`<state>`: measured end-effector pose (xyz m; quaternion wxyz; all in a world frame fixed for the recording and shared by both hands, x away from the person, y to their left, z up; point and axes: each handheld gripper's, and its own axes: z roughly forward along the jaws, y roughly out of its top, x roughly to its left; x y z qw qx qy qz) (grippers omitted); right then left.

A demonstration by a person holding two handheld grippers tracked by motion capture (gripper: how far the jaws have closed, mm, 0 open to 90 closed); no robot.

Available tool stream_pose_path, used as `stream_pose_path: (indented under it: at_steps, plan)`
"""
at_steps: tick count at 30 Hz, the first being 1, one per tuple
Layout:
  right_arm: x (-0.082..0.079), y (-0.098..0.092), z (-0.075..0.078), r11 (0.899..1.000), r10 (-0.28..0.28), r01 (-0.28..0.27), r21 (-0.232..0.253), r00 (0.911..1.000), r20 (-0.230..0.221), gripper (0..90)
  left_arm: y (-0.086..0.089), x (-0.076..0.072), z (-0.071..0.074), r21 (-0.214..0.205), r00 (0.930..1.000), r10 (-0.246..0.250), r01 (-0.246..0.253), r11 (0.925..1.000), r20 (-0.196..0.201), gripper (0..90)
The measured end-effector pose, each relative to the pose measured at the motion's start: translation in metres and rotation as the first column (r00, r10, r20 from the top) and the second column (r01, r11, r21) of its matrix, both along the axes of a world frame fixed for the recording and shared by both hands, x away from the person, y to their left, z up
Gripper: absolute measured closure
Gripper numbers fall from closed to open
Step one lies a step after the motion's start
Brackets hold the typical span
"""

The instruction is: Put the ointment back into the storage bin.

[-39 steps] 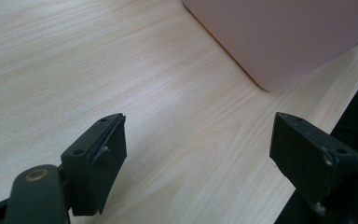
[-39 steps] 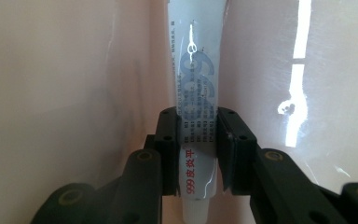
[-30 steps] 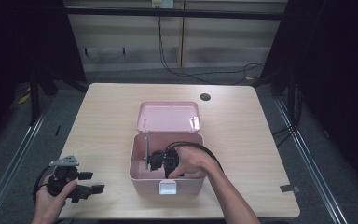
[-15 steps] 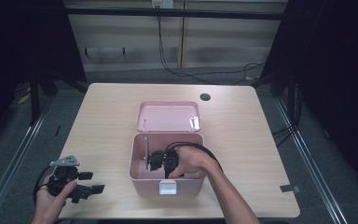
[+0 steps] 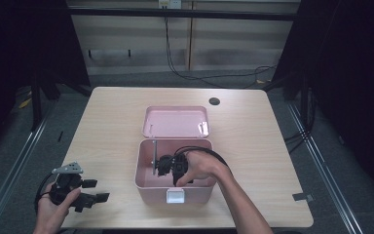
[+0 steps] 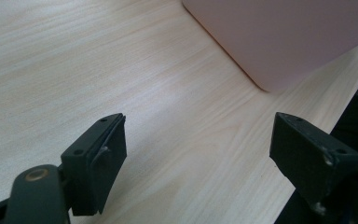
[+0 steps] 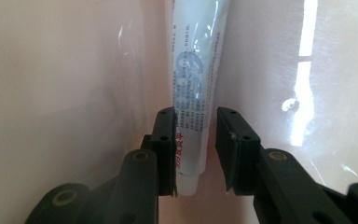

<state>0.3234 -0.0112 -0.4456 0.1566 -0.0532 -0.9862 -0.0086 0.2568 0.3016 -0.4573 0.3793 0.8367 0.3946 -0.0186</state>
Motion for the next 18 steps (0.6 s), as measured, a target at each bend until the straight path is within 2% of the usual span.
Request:
stream_pose_path:
  at_steps: [5,6,8,10,17,18]
  plan:
    - [-0.001,-0.002,0.005,1.0,-0.009,0.009,0.009,0.9996,0.027,67.3,0.0,0.0,0.0,0.0,1.0,0.005,-0.005,1.0,0.004,18.6]
    - [-0.001,-0.002,0.006,1.0,-0.009,0.009,0.006,0.9998,0.02,67.3,0.0,0.0,0.0,-0.002,1.0,0.004,-0.004,1.0,0.003,18.5]
    - [-0.002,-0.004,0.009,0.999,-0.02,0.019,0.026,0.9993,0.032,67.0,0.0,0.0,0.0,-0.003,1.0,0.002,-0.002,1.0,0.003,18.5]
    - [-0.003,-0.006,0.012,1.0,-0.02,0.019,0.019,0.9987,0.047,67.0,0.0,-0.001,0.001,-0.004,1.0,0.002,-0.002,1.0,0.005,18.5]
    - [-0.004,-0.01,0.02,0.999,-0.025,0.023,0.034,0.9982,0.055,67.0,0.0,0.0,0.0,-0.001,1.0,0.005,-0.005,1.0,0.004,18.5]
    - [-0.004,-0.011,0.022,0.999,-0.031,0.028,0.039,0.9968,0.073,67.0,0.0,0.0,0.0,-0.001,1.0,0.005,-0.005,1.0,0.005,18.5]
